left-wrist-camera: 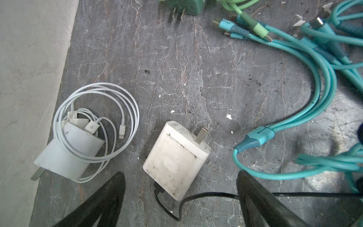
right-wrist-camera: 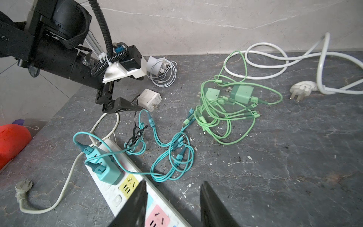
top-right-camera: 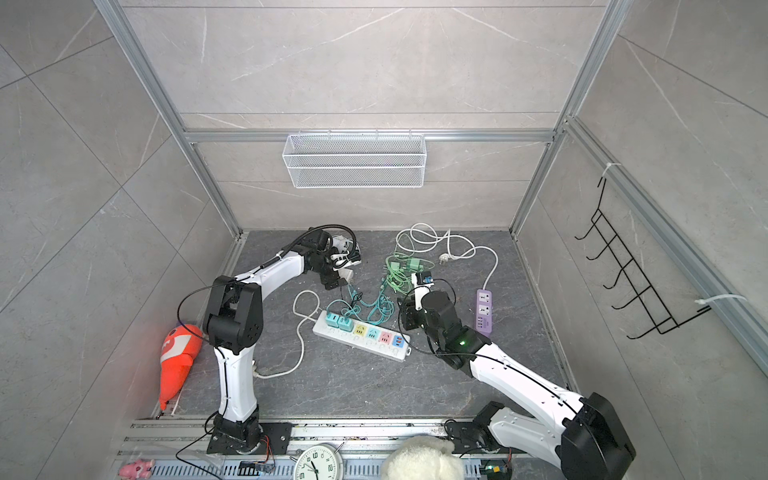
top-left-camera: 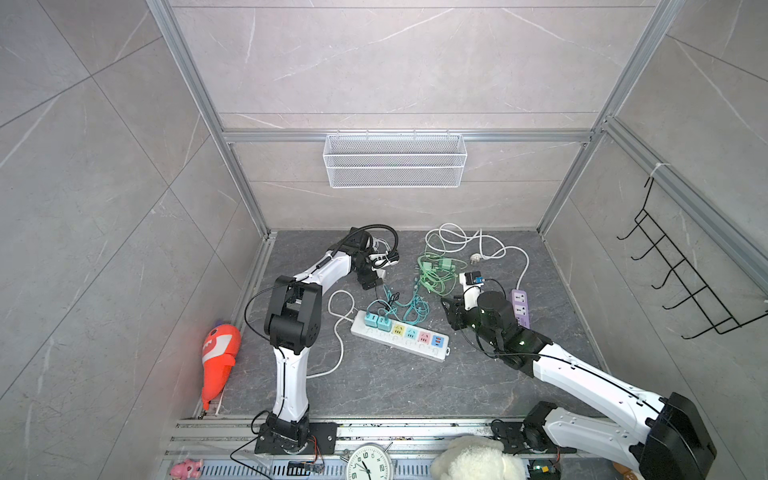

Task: Insert the plug

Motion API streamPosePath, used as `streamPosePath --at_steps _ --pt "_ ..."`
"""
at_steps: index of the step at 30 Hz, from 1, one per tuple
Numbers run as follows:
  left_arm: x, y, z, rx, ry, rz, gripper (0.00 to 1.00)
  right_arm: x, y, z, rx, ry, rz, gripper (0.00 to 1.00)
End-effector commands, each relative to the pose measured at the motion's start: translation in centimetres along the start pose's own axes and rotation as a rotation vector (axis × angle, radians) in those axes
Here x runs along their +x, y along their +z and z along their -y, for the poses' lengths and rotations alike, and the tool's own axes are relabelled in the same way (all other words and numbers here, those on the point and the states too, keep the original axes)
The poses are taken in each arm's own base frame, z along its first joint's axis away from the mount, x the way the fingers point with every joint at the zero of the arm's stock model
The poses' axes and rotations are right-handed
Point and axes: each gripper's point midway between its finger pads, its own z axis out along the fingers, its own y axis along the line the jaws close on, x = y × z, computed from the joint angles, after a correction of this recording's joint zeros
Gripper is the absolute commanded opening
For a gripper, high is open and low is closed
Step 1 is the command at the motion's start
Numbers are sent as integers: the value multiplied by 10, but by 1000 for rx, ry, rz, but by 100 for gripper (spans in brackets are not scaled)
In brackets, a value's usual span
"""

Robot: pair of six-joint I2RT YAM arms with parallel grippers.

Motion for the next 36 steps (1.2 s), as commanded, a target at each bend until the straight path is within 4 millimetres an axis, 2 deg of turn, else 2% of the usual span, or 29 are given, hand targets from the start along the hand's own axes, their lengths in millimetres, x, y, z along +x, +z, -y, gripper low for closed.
streamPosePath --at_steps 1,12,17,28,36 --pt "-2 5 2 36 72 21 91 1 -4 1 1 -28 -8 46" --pt "8 26 -3 63 132 -28 90 -3 -7 -8 -47 -56 -8 46" --pt "25 38 -1 89 127 -81 89 -3 -8 -9 -53 -65 -8 46" --pt "49 39 1 107 108 -136 88 -3 -8 -9 -53 -79 -7 46" --pt "49 41 4 120 104 -129 85 -2 -7 -10 -60 -81 -10 46"
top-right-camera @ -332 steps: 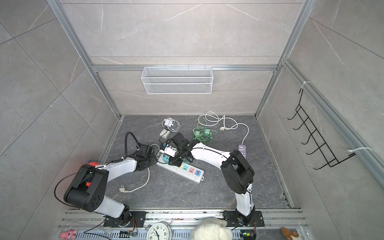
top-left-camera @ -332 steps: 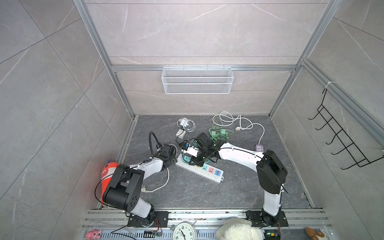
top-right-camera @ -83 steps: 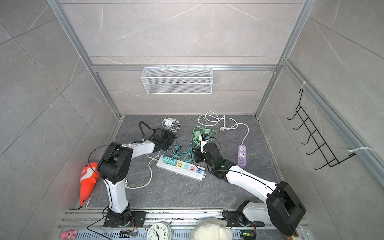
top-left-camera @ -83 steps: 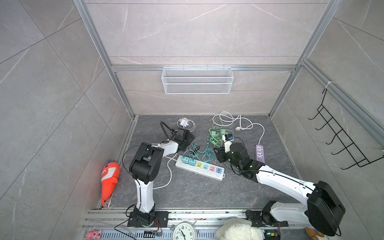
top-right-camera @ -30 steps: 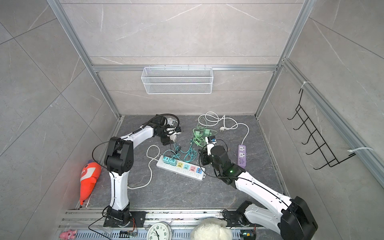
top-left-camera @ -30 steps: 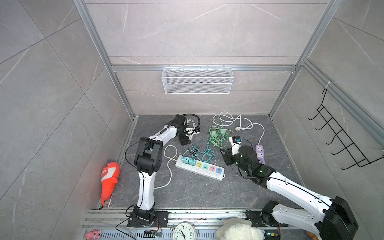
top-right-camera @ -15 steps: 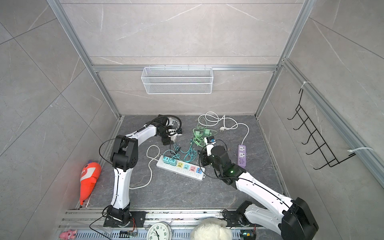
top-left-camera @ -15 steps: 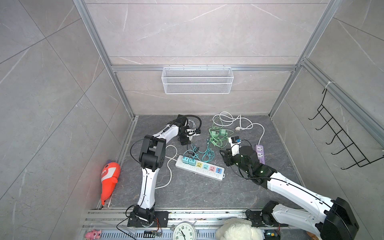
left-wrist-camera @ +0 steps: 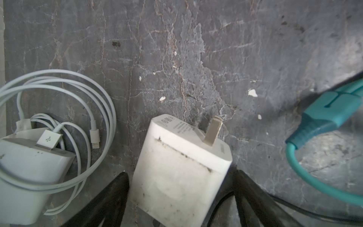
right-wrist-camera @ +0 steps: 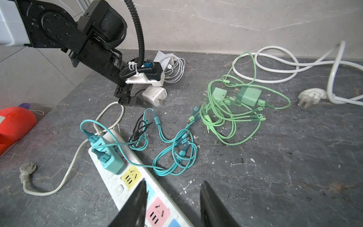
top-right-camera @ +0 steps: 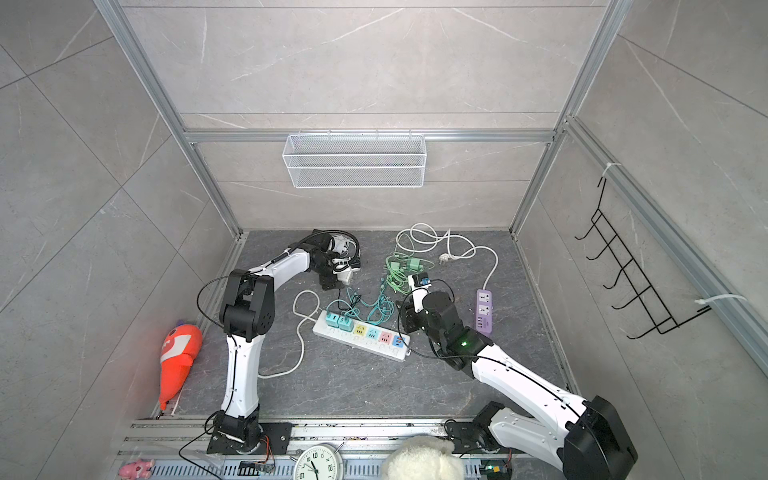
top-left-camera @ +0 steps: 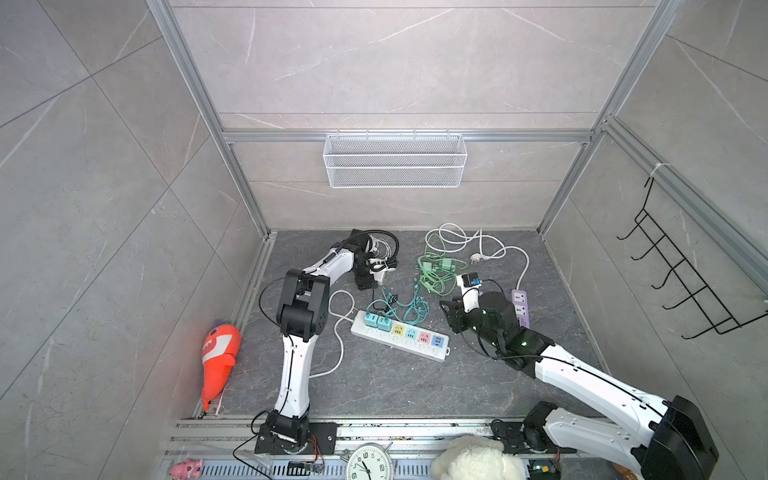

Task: Insert the plug

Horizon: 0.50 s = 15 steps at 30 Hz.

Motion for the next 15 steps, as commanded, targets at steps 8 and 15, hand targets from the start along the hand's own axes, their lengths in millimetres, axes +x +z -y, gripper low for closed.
streamPosePath --at_steps 8,15 --pt "11 9 13 79 0 -40 78 -3 -4 0 -5 -18 10 46" --pt "7 10 21 108 -41 -48 62 -1 0 0 -4 -17 -1 46"
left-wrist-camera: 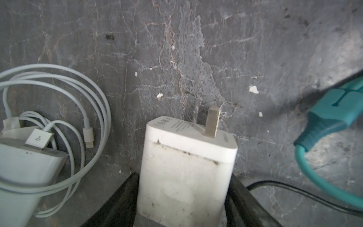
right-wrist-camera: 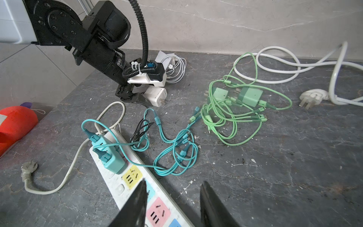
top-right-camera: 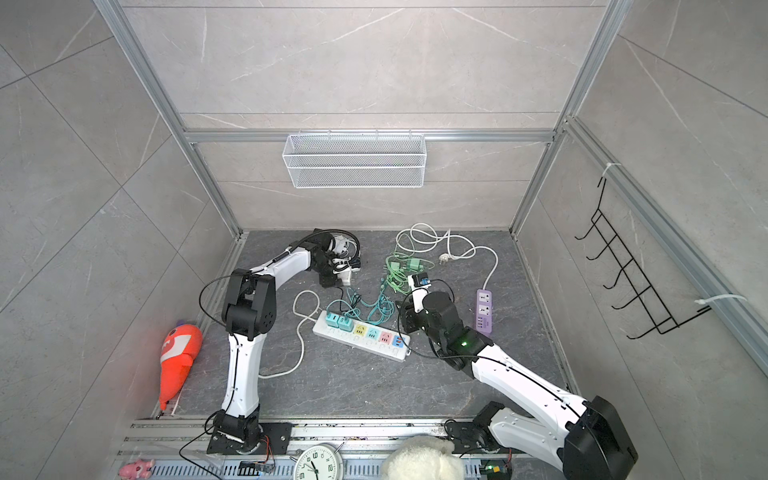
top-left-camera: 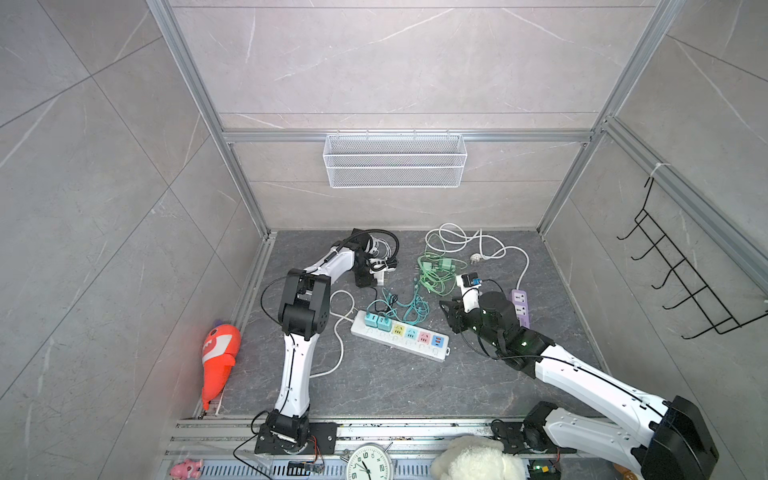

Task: Insert the plug

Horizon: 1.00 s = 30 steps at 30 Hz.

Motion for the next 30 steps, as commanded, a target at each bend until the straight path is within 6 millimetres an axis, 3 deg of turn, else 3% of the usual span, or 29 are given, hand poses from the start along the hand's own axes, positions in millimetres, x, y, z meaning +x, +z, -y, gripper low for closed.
streamPosePath --at_steps 1,7,17,23,30 --pt "6 9 20 78 -32 -38 59 0 1 1 0 -13 -2 46" --pt "1 10 22 77 -114 -36 47 4 5 9 50 18 -57 45" --pt "-32 -1 12 62 -280 113 39 7 3 15 82 49 -89 45" --pt "-66 -34 -3 -10 -362 313 36 -7 -9 23 146 124 -100 45" --pt "-118 -109 -19 -134 -427 646 35 -36 -16 27 150 221 -89 46"
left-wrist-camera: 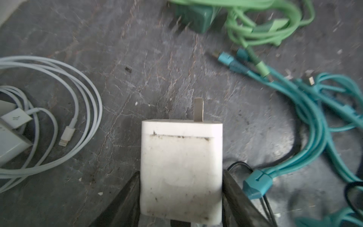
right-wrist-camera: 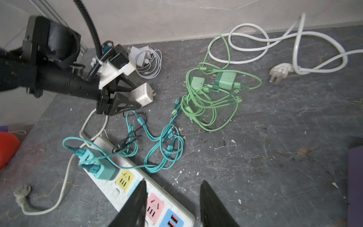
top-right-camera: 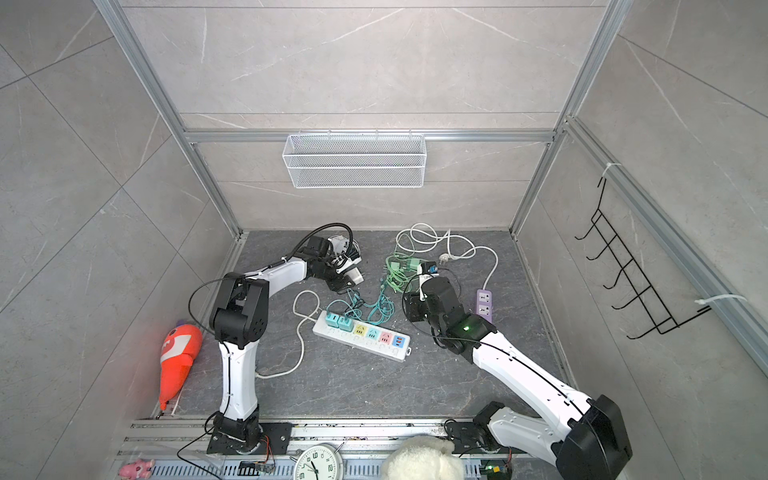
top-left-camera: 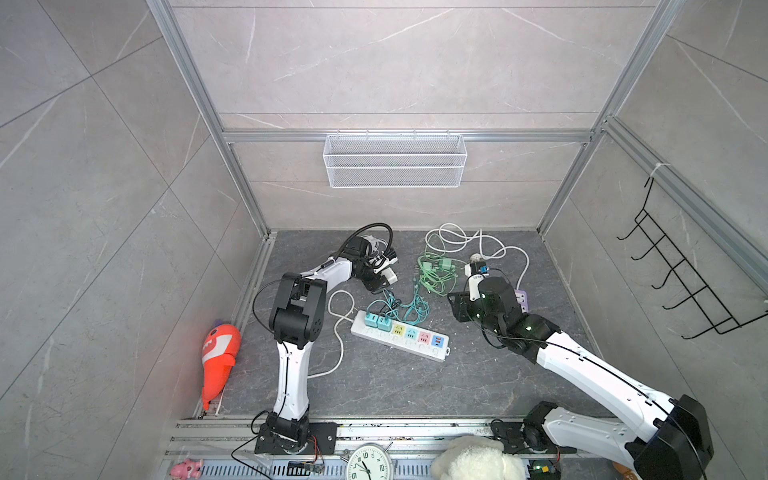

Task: Insert the plug
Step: 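Lift the white charger with the left gripper toward the right gripper while right gripper approaches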

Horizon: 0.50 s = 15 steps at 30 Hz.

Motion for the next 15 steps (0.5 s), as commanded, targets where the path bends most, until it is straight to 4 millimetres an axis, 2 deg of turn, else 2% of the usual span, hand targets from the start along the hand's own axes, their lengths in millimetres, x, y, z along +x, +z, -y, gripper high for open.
streamPosePath --at_steps 1,4,9,13,15 --pt "-107 -64 4 -59 44 384 35 -15 -8 -1 -2 65 -7 46" --pt "-124 -78 11 -71 54 456 33 -24 -4 -11 -35 81 -14 46" --pt "-145 -91 37 -91 100 567 32 -39 5 -35 -144 128 -10 47" --pt "-153 -93 69 -70 135 616 32 -50 9 -46 -190 164 2 47" --pt "-153 -91 78 -64 148 598 32 -51 9 -46 -189 166 6 47"
